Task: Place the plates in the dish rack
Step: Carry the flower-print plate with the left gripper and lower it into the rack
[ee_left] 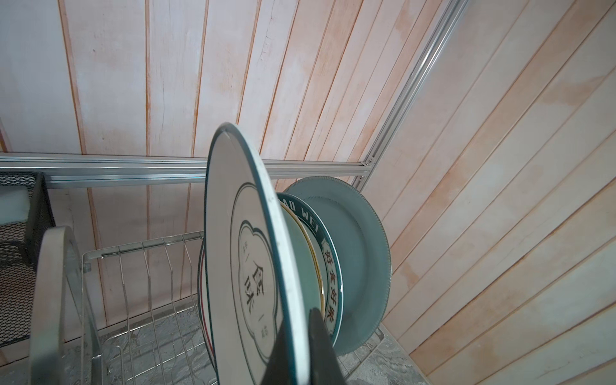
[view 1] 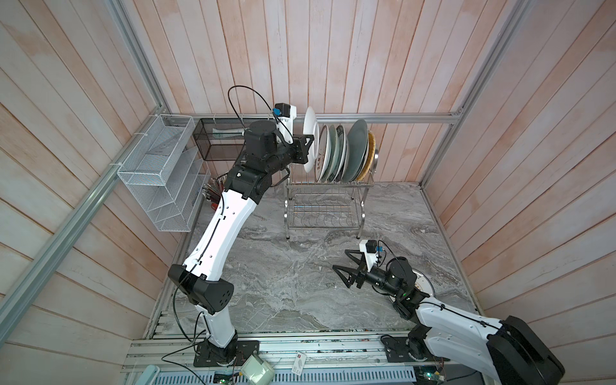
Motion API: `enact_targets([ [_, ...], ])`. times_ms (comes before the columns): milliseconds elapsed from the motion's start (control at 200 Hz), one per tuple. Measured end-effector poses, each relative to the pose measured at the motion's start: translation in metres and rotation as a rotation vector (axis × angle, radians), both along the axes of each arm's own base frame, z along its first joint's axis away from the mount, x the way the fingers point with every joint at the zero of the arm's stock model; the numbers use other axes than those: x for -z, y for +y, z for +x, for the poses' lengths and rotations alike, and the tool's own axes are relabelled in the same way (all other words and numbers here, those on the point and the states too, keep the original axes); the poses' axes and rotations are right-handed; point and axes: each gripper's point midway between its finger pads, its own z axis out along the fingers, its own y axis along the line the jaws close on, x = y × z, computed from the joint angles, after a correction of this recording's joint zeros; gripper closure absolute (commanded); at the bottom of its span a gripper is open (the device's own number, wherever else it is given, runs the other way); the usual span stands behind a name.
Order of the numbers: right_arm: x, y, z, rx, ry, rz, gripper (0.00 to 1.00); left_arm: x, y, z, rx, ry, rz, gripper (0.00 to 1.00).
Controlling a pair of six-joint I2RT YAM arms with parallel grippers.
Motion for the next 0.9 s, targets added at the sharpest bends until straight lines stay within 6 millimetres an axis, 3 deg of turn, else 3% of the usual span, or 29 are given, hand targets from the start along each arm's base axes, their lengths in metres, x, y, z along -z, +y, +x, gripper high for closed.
enact_targets([
  [345, 0.005, 0.018, 0.000, -0.033, -0.015, -0.052, 0.02, 0.024, -0.001, 0.020, -0.037, 0.072, -0.008, 1.00],
  [900, 0.002, 0.022, 0.000, -0.034, -0.034, -0.064, 0.02, 0.058, -0.009, 0.035, -0.087, 0.149, 0.026, 1.00],
])
